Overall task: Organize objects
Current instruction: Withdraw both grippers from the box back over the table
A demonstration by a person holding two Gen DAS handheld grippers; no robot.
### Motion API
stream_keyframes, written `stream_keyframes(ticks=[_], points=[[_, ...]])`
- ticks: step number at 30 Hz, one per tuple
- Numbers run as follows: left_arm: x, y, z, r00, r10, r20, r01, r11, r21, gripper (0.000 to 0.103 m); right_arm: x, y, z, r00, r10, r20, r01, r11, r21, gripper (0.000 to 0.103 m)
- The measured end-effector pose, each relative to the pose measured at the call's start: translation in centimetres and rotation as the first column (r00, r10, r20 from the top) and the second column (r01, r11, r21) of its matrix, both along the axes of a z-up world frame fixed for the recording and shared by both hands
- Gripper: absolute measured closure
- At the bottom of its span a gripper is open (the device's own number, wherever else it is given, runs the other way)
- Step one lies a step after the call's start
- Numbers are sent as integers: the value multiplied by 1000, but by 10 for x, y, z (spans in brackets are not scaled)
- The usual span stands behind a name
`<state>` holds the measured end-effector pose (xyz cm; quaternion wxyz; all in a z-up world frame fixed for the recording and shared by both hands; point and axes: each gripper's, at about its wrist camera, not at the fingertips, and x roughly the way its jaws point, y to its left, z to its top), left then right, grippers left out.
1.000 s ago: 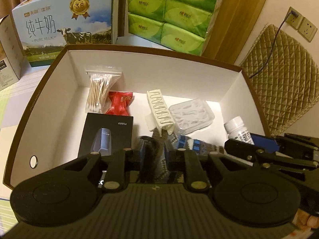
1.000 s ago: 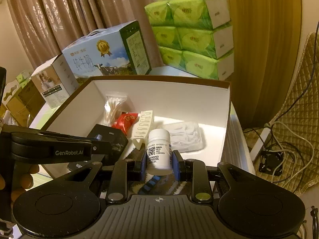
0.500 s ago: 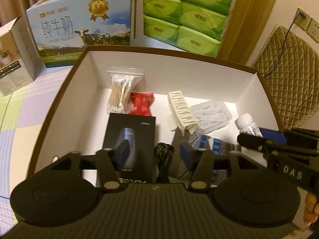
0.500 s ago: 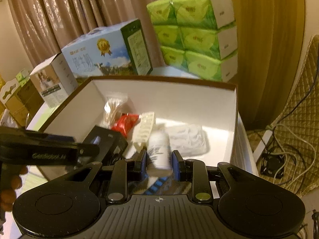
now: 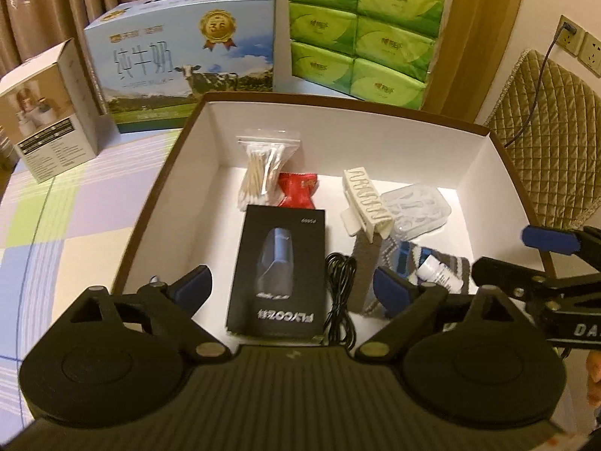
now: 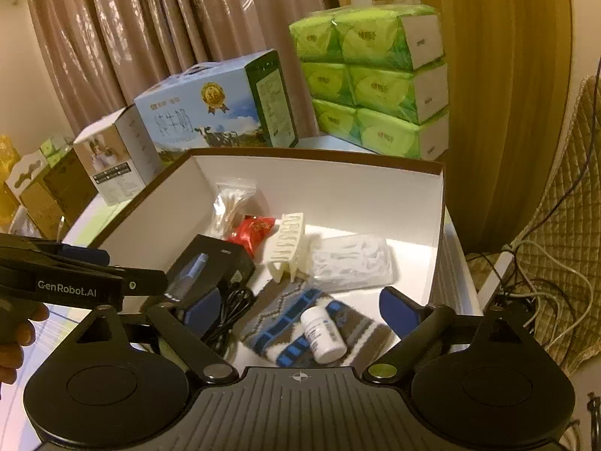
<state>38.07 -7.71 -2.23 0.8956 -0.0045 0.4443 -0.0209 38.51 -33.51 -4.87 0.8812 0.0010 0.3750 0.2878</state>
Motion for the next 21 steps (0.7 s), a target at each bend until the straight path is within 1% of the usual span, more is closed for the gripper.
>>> stream_keyframes(ticks=[2,3,6,9,15,21], points=[[-6,4,3,1000,8,3,-8,1000,-4,11,-4,-2,3,1000,-2,-2,2,1000,11,10],[-9,5,4,1000,10,2,-10,1000,-6,9,-7,-3,4,1000,-5,-2,5,1000,15,8],[-17,7,9,1000,14,9,-14,1000,7,7,-14,-4,7,1000,-9,-7,9,1000,21,6],[-27,7,14,1000,11,20,-11,1000,17,6,-20,-6,11,1000,-11,-7,11,1000,29,5],[-46,9,26,999,15,45,-15,1000,3,4,-34,-9,19,1000,-22,2,22,999,41,4],[-64,14,32,998,31,52,-31,999,-10,3,-48,-11,26,1000,-24,13,23,999,47,3]])
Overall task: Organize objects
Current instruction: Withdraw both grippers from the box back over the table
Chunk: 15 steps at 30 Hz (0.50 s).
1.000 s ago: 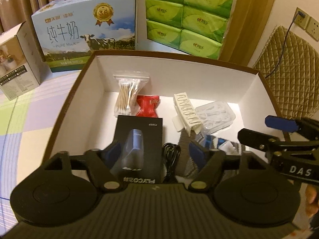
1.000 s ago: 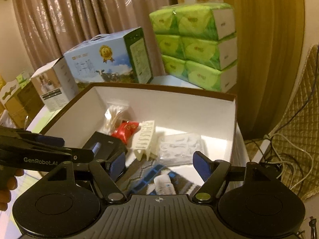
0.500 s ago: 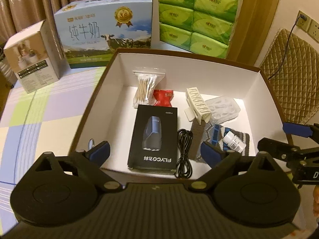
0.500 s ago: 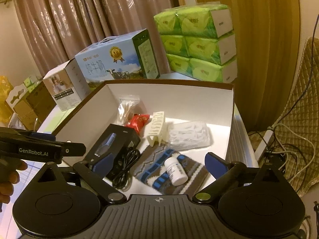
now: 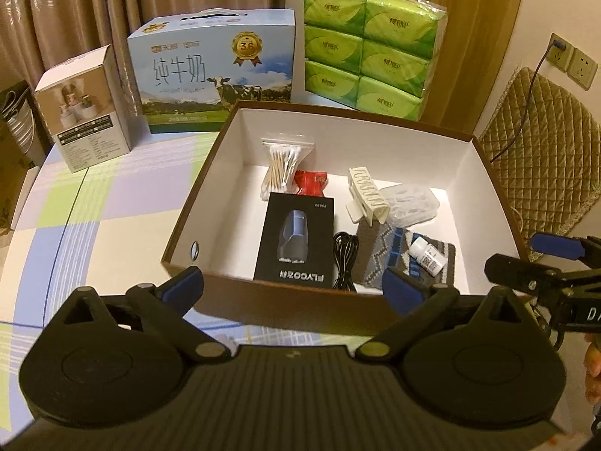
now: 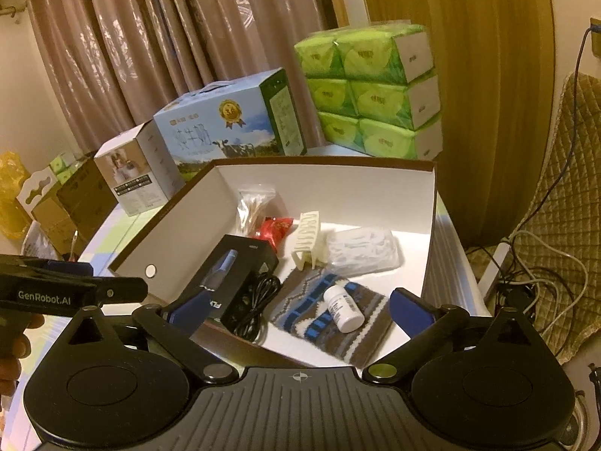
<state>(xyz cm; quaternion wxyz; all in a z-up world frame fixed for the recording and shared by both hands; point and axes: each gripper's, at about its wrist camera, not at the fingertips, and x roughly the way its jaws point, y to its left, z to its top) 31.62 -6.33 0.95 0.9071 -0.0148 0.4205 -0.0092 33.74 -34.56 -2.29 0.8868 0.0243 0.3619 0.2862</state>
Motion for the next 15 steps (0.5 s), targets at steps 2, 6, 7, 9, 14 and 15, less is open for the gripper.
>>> stream_keyframes(ticks=[2,6,7,9,14,15], points=[[-7,2,1,1000,5,-1,-5,1000,-1,1,-5,0,2,1000,-1,1,1,1000,0,3],[-21,7,1,1000,11,-5,-11,1000,-8,1,-15,0,4,1000,-2,2,2,1000,-1,2],[-24,8,1,1000,13,-6,-13,1000,-8,1,-18,-1,4,1000,-2,2,2,1000,-1,2],[-32,11,1,1000,14,-7,-14,1000,-9,1,-18,-1,4,1000,-1,1,1,1000,-1,2],[-48,16,0,1000,16,-12,-16,1000,-11,1,-37,1,5,1000,1,4,-1,1000,-4,2],[-51,17,-1,1000,18,-14,-18,1000,-12,1,-42,2,5,1000,2,4,-2,1000,-5,2]])
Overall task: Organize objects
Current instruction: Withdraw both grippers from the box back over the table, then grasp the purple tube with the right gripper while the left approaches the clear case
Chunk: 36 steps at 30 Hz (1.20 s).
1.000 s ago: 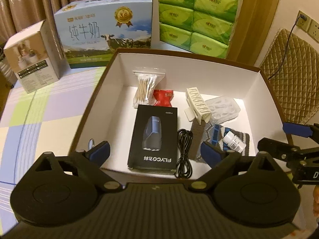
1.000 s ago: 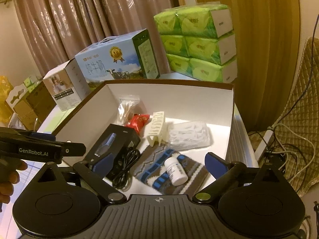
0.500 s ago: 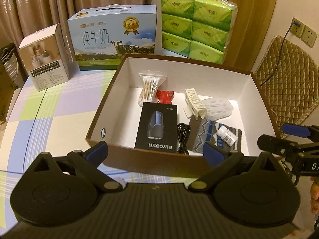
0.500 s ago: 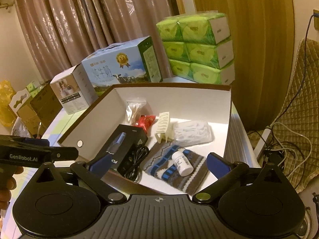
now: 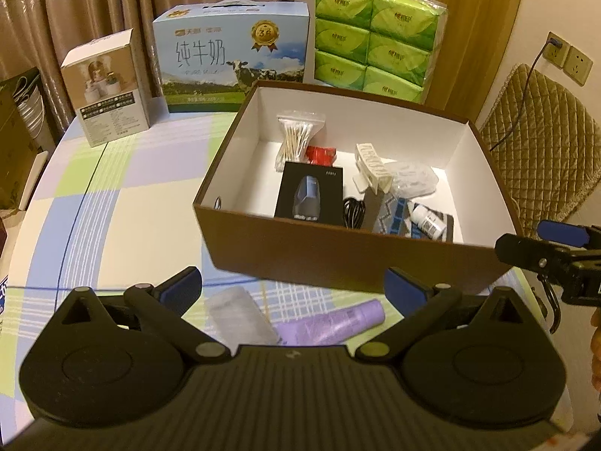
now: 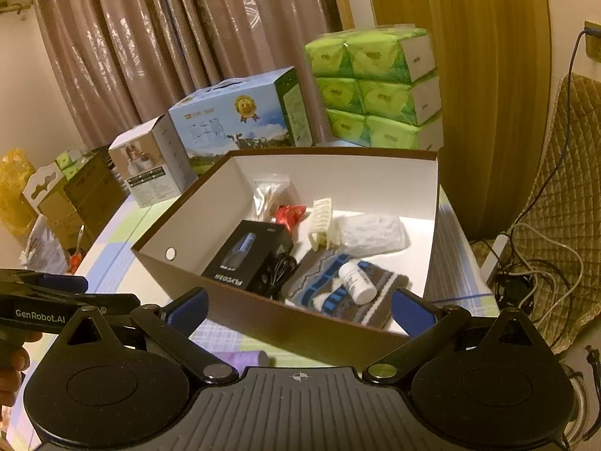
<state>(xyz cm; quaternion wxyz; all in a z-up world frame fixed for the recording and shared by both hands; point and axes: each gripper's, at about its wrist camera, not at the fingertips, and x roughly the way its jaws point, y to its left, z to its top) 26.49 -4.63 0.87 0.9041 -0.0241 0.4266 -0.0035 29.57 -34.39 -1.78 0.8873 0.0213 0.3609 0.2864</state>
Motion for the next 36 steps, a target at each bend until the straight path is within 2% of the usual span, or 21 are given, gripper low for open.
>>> stream_keyframes(ticks=[11,22,33,36], points=[[-40,22,-10,999,28,-32,-28,1000,-9,1,-36,15,-8,999,38,-33,-38,999,-8,2],[-74,45,-27,993,79,-86,-80,997,-2,1,-53,37,-24,992,99,-77,-101,995,-14,2],[-83,59,-45,984,118,-132,-118,993,7,1,-58,61,-50,979,172,-105,-178,983,-50,3],[-82,62,-47,982,127,-139,-127,992,8,1,-55,66,-55,975,192,-109,-199,978,-61,9]])
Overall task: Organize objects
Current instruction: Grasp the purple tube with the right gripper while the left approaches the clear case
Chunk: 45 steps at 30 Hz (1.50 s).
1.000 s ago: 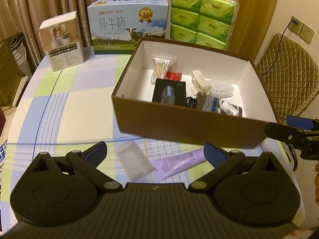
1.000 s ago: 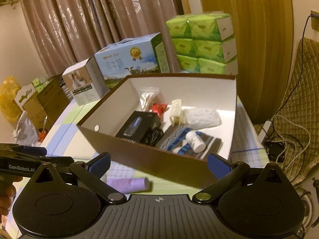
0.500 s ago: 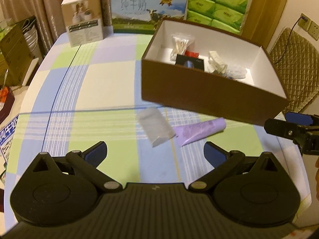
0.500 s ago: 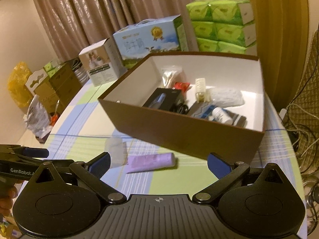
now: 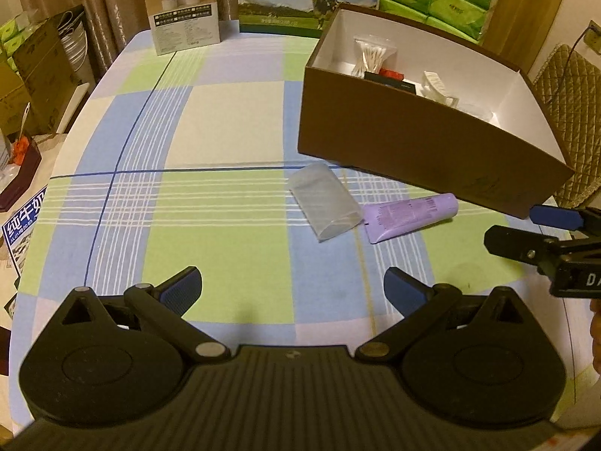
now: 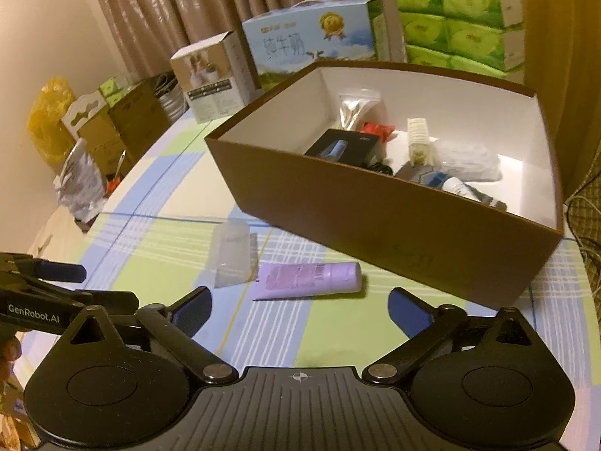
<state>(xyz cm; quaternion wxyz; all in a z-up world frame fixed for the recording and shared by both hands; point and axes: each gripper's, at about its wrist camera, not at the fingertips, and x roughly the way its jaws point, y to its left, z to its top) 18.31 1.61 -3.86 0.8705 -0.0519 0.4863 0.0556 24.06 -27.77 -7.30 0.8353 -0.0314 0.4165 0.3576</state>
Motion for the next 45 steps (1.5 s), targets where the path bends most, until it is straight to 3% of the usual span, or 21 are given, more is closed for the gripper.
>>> stream_keyframes(ticks=[4,6,8,11,21,27,34,37,39,45], points=[[2,4,-4,1000,12,-7,-12,1000,2,1,5,6,-6,1000,22,0,-22,1000,-9,20],[4,6,-6,1000,18,-9,-18,1000,5,1,8,10,-11,999,39,2,-39,999,-13,41],[6,8,-10,1000,24,-16,-24,1000,3,1,11,15,-17,998,58,-3,-58,998,-26,55],[10,9,-15,999,31,-27,-31,1000,2,1,16,23,-25,997,83,4,-83,996,-42,63],[19,19,-29,998,43,-41,-43,999,13,1,42,53,-47,990,119,79,-112,990,-91,64],[25,26,-34,997,49,-51,-48,999,11,1,54,57,-67,995,88,42,-84,993,-81,63],[31,31,-37,997,47,-57,-47,999,8,1,47,36,-74,995,56,-77,-62,996,-71,63],[34,30,-39,997,38,-60,-38,999,6,1,38,28,-73,996,37,-79,-43,996,-79,60],[37,27,-40,998,28,-61,-28,1000,6,1,36,26,-72,997,29,-73,-35,996,-79,51],[49,16,-44,998,-9,-54,9,1000,4,1,35,41,-70,998,45,-33,-48,995,-86,51]])
